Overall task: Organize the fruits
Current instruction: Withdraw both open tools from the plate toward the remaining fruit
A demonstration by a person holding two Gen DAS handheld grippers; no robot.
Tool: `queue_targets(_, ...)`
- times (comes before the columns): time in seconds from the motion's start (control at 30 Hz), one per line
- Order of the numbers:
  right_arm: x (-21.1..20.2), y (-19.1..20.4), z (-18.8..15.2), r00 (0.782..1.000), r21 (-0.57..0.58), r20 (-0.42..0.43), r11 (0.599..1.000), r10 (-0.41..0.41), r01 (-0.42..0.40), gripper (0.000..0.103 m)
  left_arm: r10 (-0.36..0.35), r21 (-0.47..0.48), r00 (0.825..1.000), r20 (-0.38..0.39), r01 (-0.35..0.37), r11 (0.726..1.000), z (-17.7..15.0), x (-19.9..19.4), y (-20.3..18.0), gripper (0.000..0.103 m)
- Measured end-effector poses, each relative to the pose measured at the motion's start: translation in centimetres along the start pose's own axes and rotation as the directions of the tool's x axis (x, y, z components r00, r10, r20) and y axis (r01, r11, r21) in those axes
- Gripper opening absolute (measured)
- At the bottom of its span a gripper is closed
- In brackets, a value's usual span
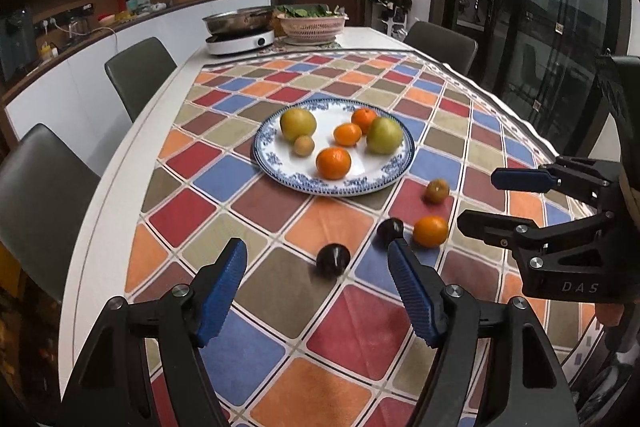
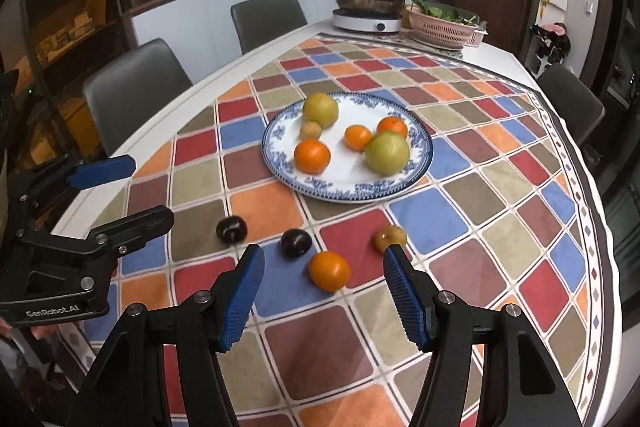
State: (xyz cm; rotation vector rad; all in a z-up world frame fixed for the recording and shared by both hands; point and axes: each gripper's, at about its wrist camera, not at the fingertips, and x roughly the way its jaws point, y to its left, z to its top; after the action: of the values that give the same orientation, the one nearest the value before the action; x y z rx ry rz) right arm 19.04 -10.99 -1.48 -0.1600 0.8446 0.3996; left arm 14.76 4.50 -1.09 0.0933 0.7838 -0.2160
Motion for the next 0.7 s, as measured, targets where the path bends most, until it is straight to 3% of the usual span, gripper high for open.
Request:
queue_targets(0.5,4.5,-0.5,-1.7,0.994,-0.011,-0.106,1.0,-0.003,0.002,0.062,-0.03,0.035,0.995,-0.094,0.034,0.999,-1.4,5.0,0.0,0.072)
queue_targets(0.7,5.8,-0.8,-1.8,0.991,-0.009,-0.133,1.0,0.0,-0.001,0.057,-0.042,0.031,0.992,-0.122,0.046,0.998,-1.5,6.6,0.0,0.072)
